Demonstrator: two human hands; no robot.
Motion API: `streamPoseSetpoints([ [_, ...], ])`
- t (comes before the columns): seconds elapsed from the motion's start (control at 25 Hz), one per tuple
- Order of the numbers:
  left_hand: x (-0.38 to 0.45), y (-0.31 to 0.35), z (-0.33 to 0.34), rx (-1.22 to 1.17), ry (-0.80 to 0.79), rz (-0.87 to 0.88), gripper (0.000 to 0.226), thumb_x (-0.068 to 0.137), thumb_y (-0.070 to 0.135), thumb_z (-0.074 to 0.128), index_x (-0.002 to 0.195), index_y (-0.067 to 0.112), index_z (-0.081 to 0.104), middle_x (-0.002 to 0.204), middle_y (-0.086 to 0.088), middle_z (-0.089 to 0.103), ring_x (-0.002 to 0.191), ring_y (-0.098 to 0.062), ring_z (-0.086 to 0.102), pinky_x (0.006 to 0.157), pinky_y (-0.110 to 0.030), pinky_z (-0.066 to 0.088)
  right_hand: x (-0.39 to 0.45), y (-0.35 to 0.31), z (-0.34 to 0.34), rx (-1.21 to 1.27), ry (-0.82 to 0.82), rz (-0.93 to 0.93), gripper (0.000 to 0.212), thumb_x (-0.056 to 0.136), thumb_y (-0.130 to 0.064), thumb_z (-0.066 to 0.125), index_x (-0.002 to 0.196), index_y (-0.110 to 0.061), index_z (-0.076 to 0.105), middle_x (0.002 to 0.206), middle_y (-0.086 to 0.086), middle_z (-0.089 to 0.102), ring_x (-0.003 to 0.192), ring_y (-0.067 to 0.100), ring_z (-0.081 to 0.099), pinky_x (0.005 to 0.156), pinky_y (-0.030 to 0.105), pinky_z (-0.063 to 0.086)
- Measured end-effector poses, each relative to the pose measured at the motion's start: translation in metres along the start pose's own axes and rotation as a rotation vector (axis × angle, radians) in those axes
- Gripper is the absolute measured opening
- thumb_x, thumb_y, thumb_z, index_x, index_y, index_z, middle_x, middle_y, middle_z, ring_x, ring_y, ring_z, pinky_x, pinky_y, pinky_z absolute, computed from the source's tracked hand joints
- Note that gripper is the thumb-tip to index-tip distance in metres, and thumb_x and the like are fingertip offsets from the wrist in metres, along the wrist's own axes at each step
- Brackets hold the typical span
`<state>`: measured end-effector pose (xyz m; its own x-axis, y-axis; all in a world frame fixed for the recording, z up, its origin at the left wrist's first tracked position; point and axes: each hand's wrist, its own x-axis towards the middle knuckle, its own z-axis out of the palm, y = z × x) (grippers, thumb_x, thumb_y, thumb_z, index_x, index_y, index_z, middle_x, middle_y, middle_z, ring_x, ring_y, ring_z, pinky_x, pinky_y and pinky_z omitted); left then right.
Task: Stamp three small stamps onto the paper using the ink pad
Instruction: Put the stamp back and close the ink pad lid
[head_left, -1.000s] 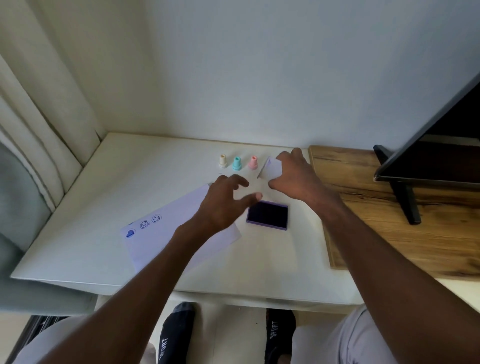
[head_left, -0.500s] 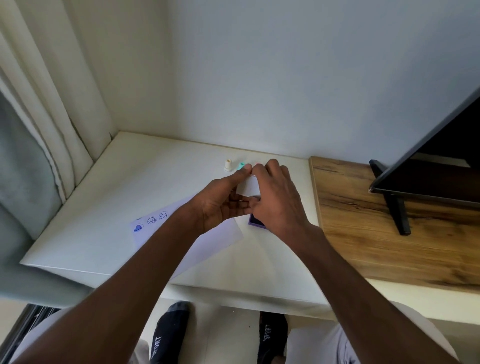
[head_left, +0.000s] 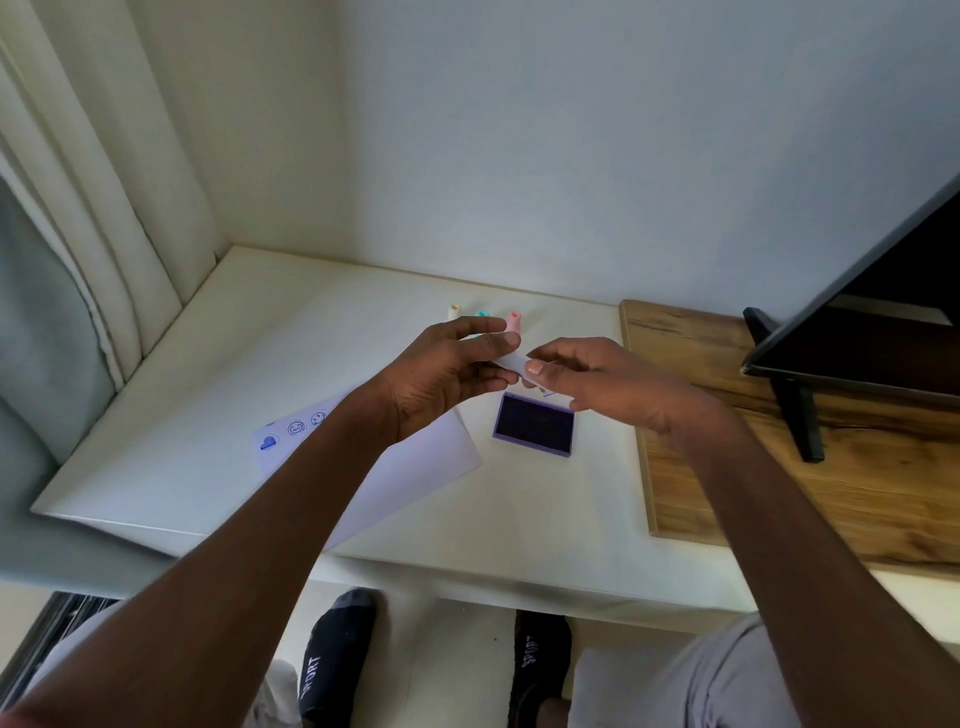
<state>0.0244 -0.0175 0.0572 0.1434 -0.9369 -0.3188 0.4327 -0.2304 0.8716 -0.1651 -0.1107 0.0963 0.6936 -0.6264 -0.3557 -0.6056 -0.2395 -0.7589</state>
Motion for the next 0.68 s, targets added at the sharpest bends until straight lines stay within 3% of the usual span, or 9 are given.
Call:
streamPoseSetpoints([
  [0.2,0.004,-0.005,-0.002,0.086,-0.095,0.039,0.052,0.088,0.012,0.075,0.138,0.012,0.059,0.119,-0.021,0.072,0.107,-0.029,0.072,0.102,-0.038,0.054,0.002,0.014,-0.007,0.060,0.009,-0.017,0.028,0.092,-0.042,0.073,0.118,-0.032,0.073,0.110,-0.011,0.078,0.110,0.007,0.069,0.103,0.039,0.054],
  [0.28,0.005,-0.008,-0.006,0.253,-0.109,0.030,0.062,0.084,0.028,0.081,0.140,0.020,0.057,0.123,-0.011,0.071,0.113,-0.023,0.070,0.102,-0.036,0.054,0.004,0.020,-0.007,0.002,0.045,0.007,0.049,0.081,-0.041,0.085,0.125,-0.028,0.069,0.116,-0.007,0.077,0.110,0.011,0.070,0.102,0.041,0.054],
  [0.36,0.006,-0.014,-0.007,0.468,-0.083,0.018,0.070,0.081,0.049,0.079,0.142,0.026,0.054,0.123,0.000,0.069,0.115,-0.016,0.067,0.102,-0.036,0.054,0.006,0.023,-0.003,-0.192,0.112,0.045,0.070,0.069,-0.044,0.093,0.130,-0.025,0.066,0.120,-0.002,0.074,0.107,0.017,0.070,0.093,0.038,0.058],
  [0.44,0.006,-0.021,-0.008,0.638,-0.022,-0.009,0.074,0.082,0.062,0.072,0.143,0.027,0.051,0.127,0.002,0.065,0.115,-0.015,0.064,0.102,-0.038,0.053,0.009,0.026,0.004,-0.388,0.149,0.085,0.077,0.064,-0.047,0.094,0.132,-0.025,0.064,0.122,0.000,0.071,0.104,0.020,0.068,0.083,0.034,0.057],
  [0.56,0.008,-0.031,-0.010,0.857,0.012,-0.039,0.060,0.090,0.051,0.068,0.143,0.027,0.050,0.134,0.000,0.056,0.120,-0.016,0.058,0.102,-0.034,0.049,0.015,0.028,0.019,-0.563,0.146,0.085,0.077,0.064,-0.050,0.092,0.132,-0.025,0.064,0.124,0.001,0.070,0.105,0.022,0.065,0.084,0.036,0.057],
  [0.68,0.007,-0.035,-0.015,0.967,-0.036,-0.038,0.058,0.091,0.028,0.072,0.144,0.028,0.049,0.138,0.000,0.046,0.123,-0.014,0.048,0.089,-0.023,0.048,0.023,0.026,0.030,-0.714,0.167,0.082,0.071,0.067,-0.049,0.089,0.130,-0.025,0.065,0.123,-0.001,0.069,0.107,0.024,0.065,0.081,0.035,0.055],
])
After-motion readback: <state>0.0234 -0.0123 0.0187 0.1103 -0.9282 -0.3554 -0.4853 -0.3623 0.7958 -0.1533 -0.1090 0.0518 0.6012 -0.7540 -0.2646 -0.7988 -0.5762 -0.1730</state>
